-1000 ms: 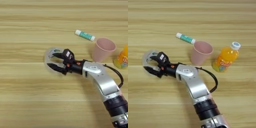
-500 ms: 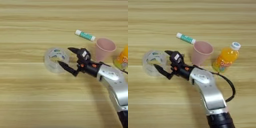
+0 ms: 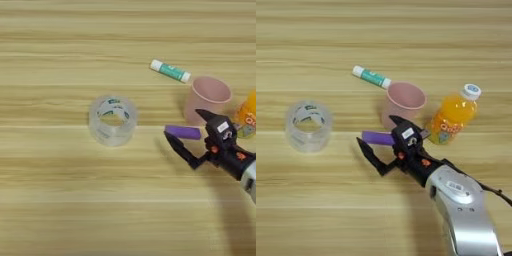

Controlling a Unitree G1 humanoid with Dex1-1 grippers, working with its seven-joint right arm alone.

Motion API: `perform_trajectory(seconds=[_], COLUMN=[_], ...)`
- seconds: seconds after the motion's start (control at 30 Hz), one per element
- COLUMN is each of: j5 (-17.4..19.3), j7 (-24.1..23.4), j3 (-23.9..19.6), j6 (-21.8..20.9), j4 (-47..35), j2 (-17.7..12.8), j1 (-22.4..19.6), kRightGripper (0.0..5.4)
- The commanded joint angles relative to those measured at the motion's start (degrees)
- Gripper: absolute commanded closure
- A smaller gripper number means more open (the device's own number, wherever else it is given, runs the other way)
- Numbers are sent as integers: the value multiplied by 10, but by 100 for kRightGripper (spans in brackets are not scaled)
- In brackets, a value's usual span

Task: Move the objects on the table

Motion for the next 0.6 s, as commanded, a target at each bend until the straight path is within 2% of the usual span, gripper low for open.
perform_trajectory(seconds=[0.03,0.33,0.6], j5=[10,31,34], j7=[-17,-15,-11], j3=[-22,-25,-20], j6=[-18,-16,-34], j4=[2,92,156], j2=[-12,-11,-15], j1=[-10,-44,-73], kRightGripper=[5,5,5])
